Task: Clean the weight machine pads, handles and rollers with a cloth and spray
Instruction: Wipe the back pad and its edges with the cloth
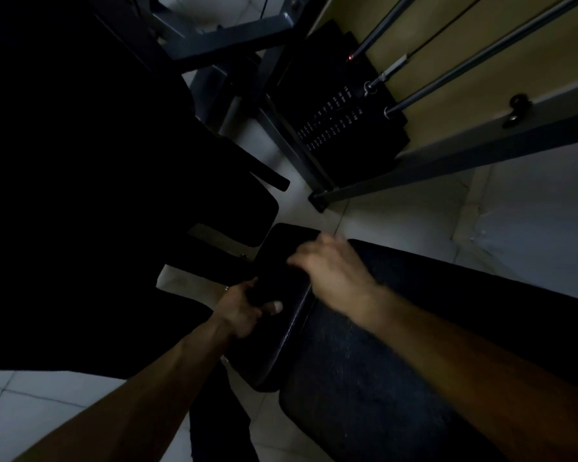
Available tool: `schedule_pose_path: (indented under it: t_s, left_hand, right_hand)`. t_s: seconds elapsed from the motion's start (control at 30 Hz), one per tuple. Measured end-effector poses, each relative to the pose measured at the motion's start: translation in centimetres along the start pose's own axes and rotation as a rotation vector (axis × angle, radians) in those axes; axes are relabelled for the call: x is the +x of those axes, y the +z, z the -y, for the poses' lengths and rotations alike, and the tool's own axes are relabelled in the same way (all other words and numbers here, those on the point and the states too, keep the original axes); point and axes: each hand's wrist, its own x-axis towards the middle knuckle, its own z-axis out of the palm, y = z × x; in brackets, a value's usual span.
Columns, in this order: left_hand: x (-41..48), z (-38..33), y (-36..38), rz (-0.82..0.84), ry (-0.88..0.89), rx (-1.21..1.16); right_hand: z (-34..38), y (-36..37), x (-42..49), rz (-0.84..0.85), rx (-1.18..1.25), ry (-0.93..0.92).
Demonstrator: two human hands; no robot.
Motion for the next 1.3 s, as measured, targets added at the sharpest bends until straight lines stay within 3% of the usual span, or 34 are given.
schedule_pose_path:
  t_s: [0.13, 0.3, 0.4, 0.53, 0.63, 0.9, 1.17, 1.3]
  left_hand:
    - [-0.1, 0.1, 0.0, -0.001, -0.020, -0.007]
    - [-0.5, 0.2, -0.1, 0.017, 0.032, 0.090]
    - [-1.0, 0.7, -0.1, 0.041, 0.038, 0.033]
    - [-1.4, 3.1, -0.2, 0.071, -0.039, -0.167]
    - [-1.3, 5.2, -0.2, 0.057, -0.047, -0.231]
    - [-2.9, 4.0, 0.3, 0.009, 0.024, -0.097]
    - [-2.9, 6.0, -0.6, -0.005, 0.004, -0.139]
    - [-3.1, 5.8, -0.3, -0.033, 0.034, -0.137]
  right_hand:
    - [-1.0, -0.7, 1.0, -0.127, 0.004, 0.222]
    - [6.3, 2.5, -4.4, -0.024, 0.112, 0.021]
    - [4.4, 2.2, -3.4, -0.015, 0.091, -0.017]
    - [0.8, -0.2, 1.3, -0.124, -0.093, 0.195]
    - [1.8, 0.6, 2.8, -0.075, -0.114, 0.280]
    - [8.0, 6.3, 0.2, 0.115, -0.032, -0.115]
    - [1.1, 4.0, 9.6, 0.048, -0.231, 0.073]
    - [5.0, 6.4, 8.2, 0.213, -0.211, -0.129]
